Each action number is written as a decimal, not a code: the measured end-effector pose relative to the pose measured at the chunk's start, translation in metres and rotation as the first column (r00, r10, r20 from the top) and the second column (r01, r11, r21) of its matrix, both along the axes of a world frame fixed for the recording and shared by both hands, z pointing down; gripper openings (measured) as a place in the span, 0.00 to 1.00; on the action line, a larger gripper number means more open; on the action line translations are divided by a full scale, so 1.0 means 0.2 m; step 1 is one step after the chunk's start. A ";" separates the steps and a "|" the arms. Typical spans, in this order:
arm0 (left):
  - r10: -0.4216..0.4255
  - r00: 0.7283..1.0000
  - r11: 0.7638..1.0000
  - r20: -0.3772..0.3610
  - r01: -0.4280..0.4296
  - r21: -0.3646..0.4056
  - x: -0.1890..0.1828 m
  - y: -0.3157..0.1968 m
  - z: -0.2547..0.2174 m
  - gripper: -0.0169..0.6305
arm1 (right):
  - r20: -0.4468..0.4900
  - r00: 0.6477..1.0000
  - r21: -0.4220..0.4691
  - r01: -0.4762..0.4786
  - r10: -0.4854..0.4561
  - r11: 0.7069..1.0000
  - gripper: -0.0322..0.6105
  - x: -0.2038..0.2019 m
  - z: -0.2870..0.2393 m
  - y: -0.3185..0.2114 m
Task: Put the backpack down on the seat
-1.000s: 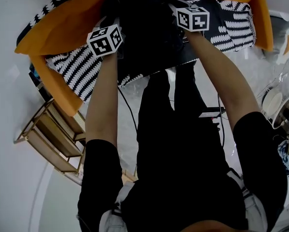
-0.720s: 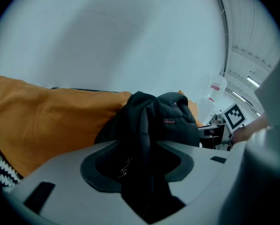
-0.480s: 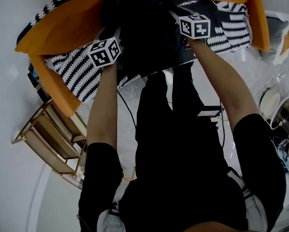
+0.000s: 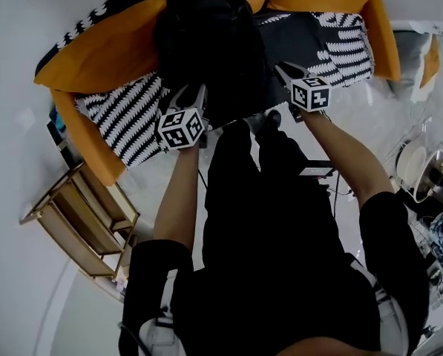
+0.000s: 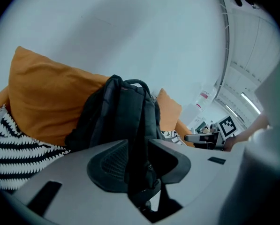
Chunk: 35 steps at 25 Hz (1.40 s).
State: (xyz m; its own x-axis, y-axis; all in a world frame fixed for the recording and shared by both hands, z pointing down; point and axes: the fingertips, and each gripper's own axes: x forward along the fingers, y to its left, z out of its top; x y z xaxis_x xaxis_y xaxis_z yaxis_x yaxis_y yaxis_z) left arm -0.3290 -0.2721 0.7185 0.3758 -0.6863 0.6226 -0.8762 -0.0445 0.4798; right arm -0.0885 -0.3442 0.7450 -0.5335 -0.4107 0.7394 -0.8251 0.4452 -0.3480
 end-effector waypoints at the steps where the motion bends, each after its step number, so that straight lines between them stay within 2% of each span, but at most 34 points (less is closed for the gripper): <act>1: 0.004 1.000 1.000 -0.001 -0.004 0.000 0.03 0.04 -0.02 0.24 | 0.006 1.000 0.002 -0.005 0.005 1.000 0.16 0.03 -0.03 0.04; 5: -0.005 1.000 1.000 0.001 0.005 0.007 0.15 0.18 -0.13 0.15 | 0.055 0.998 0.032 -0.005 0.004 0.999 0.14 0.11 -0.20 0.19; 11: -0.036 0.998 0.994 0.047 0.030 0.109 0.20 0.29 -0.40 0.08 | 0.162 0.985 0.206 0.022 -0.056 0.978 0.12 0.12 -0.59 0.30; 14: -0.054 0.996 0.984 0.075 0.041 0.171 0.23 0.38 -0.60 0.07 | 0.164 0.981 0.314 0.046 -0.102 0.948 0.12 0.16 -0.83 0.42; 17: -0.081 0.992 0.967 0.096 0.055 0.247 0.27 0.46 -0.82 0.07 | 0.165 0.974 0.448 0.065 -0.153 0.892 0.11 0.22 -1.09 0.50; 20: -0.112 0.989 0.939 0.095 0.074 0.336 0.36 0.56 -1.05 0.06 | 0.141 0.961 0.590 0.112 -0.238 0.800 0.11 0.30 -1.34 0.57; 22: -0.120 0.987 0.913 0.105 0.069 0.402 0.44 0.67 -1.21 0.06 | 0.128 0.955 0.644 0.125 -0.267 0.755 0.11 0.37 -1.47 0.67; 24: -0.130 0.984 0.884 0.119 0.060 0.464 0.52 0.80 -1.35 0.06 | 0.140 0.951 0.672 0.114 -0.276 0.732 0.11 0.46 -1.58 0.77; 30: -0.146 0.978 0.804 0.147 0.031 0.593 0.68 1.08 -1.75 0.06 | 0.221 0.935 0.717 0.037 -0.278 0.696 0.11 0.67 -1.86 1.01; 32: -0.145 0.977 0.772 0.159 0.011 0.636 0.72 1.17 -1.88 0.05 | 0.231 0.930 0.746 0.020 -0.287 0.666 0.11 0.70 -1.96 1.08; 35: -0.142 0.969 0.740 0.204 -0.033 0.672 0.74 1.30 -2.03 0.05 | 0.236 0.921 0.786 0.008 -0.311 0.619 0.10 0.69 -2.08 1.20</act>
